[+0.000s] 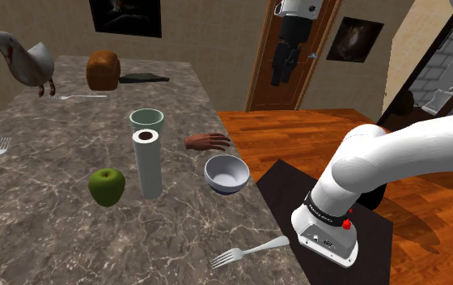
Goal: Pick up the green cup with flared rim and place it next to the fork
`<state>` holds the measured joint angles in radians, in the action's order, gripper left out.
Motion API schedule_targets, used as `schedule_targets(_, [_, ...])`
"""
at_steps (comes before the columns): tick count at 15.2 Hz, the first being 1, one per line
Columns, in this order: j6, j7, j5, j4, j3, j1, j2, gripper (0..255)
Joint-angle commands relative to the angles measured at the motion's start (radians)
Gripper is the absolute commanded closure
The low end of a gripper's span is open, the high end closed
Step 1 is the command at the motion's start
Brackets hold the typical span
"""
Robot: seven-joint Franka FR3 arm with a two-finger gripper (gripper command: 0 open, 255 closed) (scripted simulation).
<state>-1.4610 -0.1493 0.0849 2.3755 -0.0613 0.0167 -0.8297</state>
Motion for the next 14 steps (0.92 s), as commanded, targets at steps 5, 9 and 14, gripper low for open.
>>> schedule_targets(5, [-0.129, 0.054, 0.040, 0.014, 0.049, -0.013, 0.094, 0])
schedule_targets(9, [-0.253, 0.106, 0.071, 0.005, 0.095, -0.025, 0.206, 0])
schedule_targets(14, [-0.395, 0.169, 0.095, -0.040, 0.148, -0.036, 0.366, 0])
